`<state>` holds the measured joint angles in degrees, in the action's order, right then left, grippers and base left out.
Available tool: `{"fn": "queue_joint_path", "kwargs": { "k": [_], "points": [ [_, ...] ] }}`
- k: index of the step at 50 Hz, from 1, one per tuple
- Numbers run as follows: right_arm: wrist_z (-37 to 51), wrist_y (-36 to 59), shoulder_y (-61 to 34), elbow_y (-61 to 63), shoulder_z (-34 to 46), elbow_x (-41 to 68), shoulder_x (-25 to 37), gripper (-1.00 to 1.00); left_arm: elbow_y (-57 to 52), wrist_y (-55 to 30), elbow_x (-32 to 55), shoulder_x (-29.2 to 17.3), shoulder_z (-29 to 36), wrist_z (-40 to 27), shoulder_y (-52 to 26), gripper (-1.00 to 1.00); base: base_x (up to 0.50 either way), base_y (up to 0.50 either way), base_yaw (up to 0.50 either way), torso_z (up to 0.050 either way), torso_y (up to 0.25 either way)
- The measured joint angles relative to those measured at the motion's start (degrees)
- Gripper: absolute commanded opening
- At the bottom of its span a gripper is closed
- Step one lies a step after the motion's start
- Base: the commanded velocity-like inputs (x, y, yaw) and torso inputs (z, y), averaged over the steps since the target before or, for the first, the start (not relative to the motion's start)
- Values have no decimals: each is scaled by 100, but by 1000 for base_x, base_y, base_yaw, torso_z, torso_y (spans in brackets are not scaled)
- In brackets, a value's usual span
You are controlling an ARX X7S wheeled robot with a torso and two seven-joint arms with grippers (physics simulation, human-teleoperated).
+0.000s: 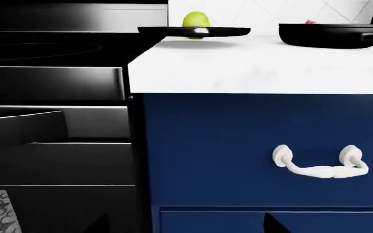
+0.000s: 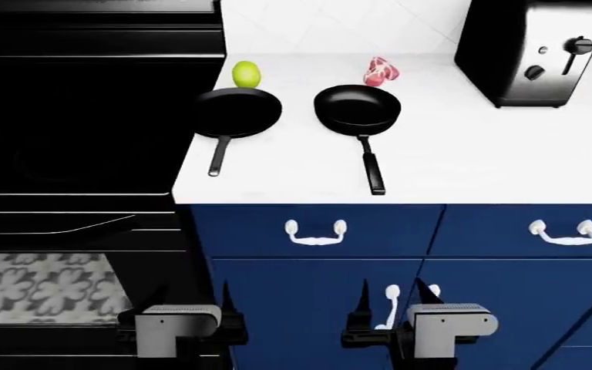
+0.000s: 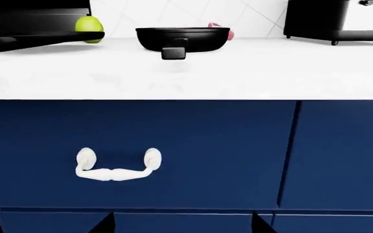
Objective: Place both pans onto different burners. Then place the lemon and the lamb chop on different pans.
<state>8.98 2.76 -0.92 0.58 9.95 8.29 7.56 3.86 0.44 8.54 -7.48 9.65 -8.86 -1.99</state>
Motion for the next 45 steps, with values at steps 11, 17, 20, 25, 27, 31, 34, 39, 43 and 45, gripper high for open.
{"fn": "queue_joint_path", "kwargs": {
  "k": [11, 17, 20, 25, 27, 31, 34, 39, 43, 45],
  "points": [
    [118, 444, -37, 322, 55, 7, 115, 100, -356, -477, 282, -84, -72, -102, -50, 100, 0, -45, 0, 0, 0],
    [213, 1662, -174, 1377, -7, 203, 335, 100, -1478, -1819, 840, -435, -271, -243, -233, 100, 0, 0, 0, 0, 0],
    [270, 2537, -365, 2090, -121, 424, 459, 100, -2210, -2759, 1332, -650, -517, -395, -451, 100, 0, 0, 0, 0, 0],
    [360, 4253, -947, 3256, -479, 957, 563, 100, -3324, -4417, 2337, -969, -1075, -759, -1063, 100, 0, 0, 0, 0, 0],
    [393, 4940, -1255, 3651, -653, 1177, 575, 100, -3677, -5000, 2703, -1078, -1283, -914, -1358, 100, 0, 0, 0, 0, 0],
    [466, 6147, -1891, 4298, -993, 1592, 579, 100, -4230, -5984, 3331, -1252, -1622, -1205, -1932, 100, 309, 0, 0, 0, 0],
    [663, 6812, -2322, 4618, -1234, 2039, 621, 100, -4541, -6538, 3691, -1361, -1797, -1378, -2300, 100, 500, 0, 0, 0, 0],
    [1276, 7557, -2902, 4892, -1587, 3049, 759, 100, -4907, -7210, 4145, -1504, -1986, -1614, -2803, 100, 500, 0, 0, 0, 0],
    [1869, 7931, -3257, 4984, -1804, 3921, 891, 100, -5108, -7565, 4411, -1588, -2091, -1762, -3093, 100, 500, 0, 0, 0, 0],
    [2164, 8063, -3404, 5005, -1887, 4335, 956, 100, -5188, -7698, 4522, -1621, -2135, -1825, -3201, 100, 500, 0, 0, 0, 0]
  ]
}}
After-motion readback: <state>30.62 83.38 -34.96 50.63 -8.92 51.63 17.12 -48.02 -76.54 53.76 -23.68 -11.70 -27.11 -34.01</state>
